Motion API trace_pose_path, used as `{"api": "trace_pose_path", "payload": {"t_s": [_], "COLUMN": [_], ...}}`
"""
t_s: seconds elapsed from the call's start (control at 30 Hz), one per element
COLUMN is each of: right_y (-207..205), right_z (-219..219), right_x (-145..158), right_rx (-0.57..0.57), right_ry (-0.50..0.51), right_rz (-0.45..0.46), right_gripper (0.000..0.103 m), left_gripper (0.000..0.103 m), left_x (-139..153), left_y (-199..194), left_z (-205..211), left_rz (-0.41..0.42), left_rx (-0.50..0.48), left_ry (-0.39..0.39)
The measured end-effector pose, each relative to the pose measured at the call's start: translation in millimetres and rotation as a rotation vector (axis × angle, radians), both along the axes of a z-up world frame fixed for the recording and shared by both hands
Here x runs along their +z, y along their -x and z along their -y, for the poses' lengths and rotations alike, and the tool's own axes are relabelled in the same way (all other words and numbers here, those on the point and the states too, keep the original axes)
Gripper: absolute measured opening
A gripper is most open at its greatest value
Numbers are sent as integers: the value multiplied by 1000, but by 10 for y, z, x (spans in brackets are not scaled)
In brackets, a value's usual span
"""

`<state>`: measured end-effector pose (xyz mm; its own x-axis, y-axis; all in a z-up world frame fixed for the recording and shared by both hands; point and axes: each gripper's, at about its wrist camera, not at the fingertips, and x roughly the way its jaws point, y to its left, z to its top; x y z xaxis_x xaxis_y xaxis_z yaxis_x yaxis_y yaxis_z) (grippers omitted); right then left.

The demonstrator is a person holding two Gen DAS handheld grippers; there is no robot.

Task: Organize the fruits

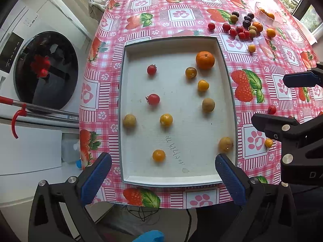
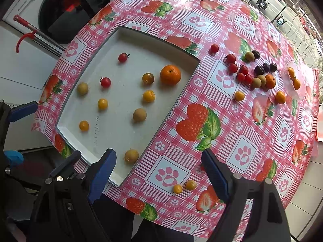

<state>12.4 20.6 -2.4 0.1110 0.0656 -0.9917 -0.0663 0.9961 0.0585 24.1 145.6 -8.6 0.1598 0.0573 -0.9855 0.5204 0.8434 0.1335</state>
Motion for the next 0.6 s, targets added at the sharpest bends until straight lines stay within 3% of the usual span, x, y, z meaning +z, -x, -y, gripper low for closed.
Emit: {"api": "trace_pose_path", "payload": {"t_s": [0.6], "right_y": [1], "right_z": [-5], "right_x": [-34], "right_rx": [16], "right_ry": [3], "right_rz": [-13], "right_gripper": [89], "left_gripper": [103], "left_x": [0], "left_y": [44], "left_z": [57], "left_rz": [4], "left_rx": [-26], "left_ry": [-16]}}
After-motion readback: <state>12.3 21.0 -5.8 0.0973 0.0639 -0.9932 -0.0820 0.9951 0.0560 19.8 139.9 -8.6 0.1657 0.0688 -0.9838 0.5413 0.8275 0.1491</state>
